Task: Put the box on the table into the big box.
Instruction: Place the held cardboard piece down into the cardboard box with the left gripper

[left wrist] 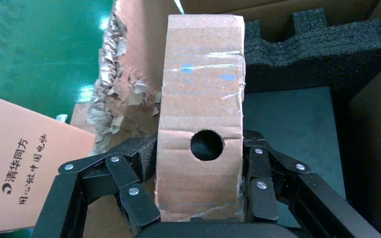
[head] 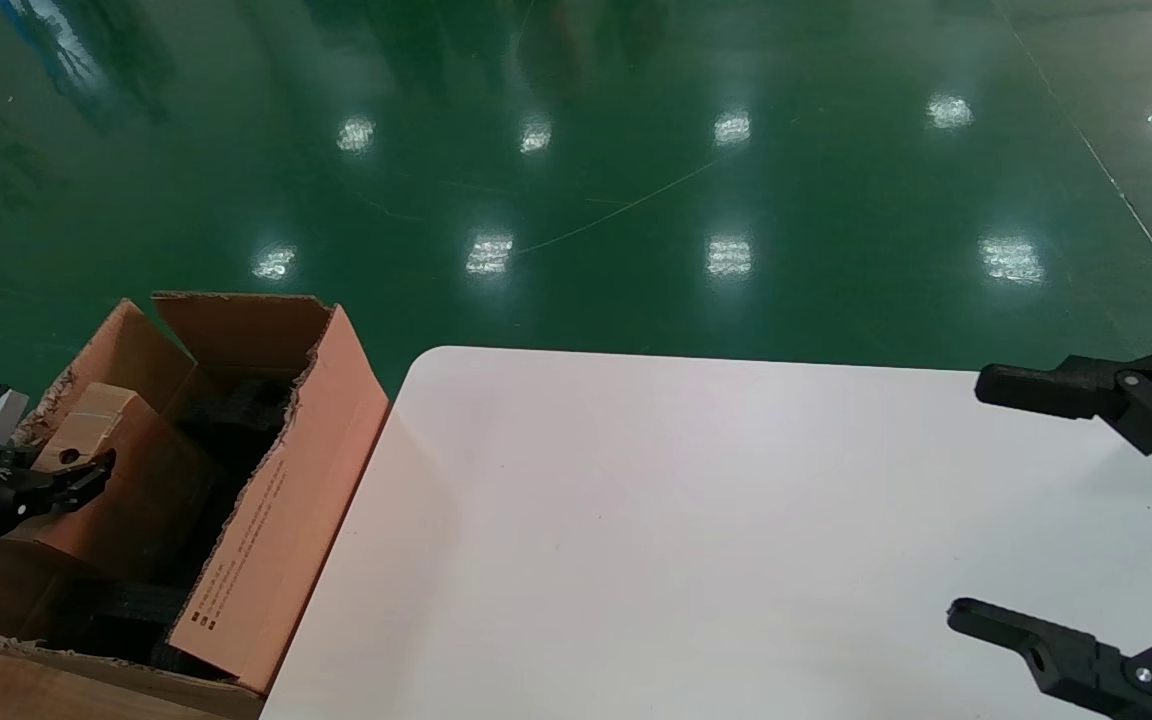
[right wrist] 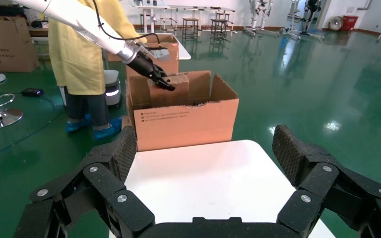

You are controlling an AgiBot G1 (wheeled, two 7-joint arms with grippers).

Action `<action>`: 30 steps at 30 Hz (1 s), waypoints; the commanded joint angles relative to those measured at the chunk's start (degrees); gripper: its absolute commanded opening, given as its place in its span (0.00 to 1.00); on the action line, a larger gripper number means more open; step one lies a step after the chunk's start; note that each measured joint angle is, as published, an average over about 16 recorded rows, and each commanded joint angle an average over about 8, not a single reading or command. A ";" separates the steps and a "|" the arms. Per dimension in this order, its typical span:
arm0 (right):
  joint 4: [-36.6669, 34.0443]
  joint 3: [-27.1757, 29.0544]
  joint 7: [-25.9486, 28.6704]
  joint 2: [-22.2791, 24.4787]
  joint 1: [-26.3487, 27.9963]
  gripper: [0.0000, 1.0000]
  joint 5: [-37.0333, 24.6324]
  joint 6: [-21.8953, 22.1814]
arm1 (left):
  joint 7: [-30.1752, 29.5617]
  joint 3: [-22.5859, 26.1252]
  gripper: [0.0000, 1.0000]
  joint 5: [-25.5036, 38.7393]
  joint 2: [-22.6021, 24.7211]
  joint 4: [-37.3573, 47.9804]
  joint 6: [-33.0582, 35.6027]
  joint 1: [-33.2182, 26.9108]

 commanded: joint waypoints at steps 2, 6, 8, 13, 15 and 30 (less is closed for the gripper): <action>0.00 0.00 0.00 0.00 0.00 1.00 0.00 0.00 | 0.27 -0.07 0.00 0.61 0.64 0.56 0.58 -0.69; 0.00 -0.01 0.00 0.00 0.00 1.00 0.01 0.00 | 0.52 -0.13 0.42 1.60 1.37 1.26 1.62 -1.99; 0.00 -0.01 -0.01 0.00 0.00 1.00 0.01 0.01 | 0.60 -0.16 0.67 2.09 1.61 1.56 2.10 -2.61; 0.00 -0.02 -0.01 0.01 0.00 1.00 0.01 0.01 | 0.47 -0.14 1.00 2.98 1.72 2.37 3.04 -3.81; 0.00 -0.02 -0.01 0.01 0.01 1.00 0.01 0.01 | 0.27 -0.06 1.00 3.19 1.58 2.75 3.28 -4.05; 0.00 -0.04 -0.02 0.02 0.01 1.00 0.03 0.02 | -1.27 0.79 1.00 3.93 0.41 3.60 3.46 -4.12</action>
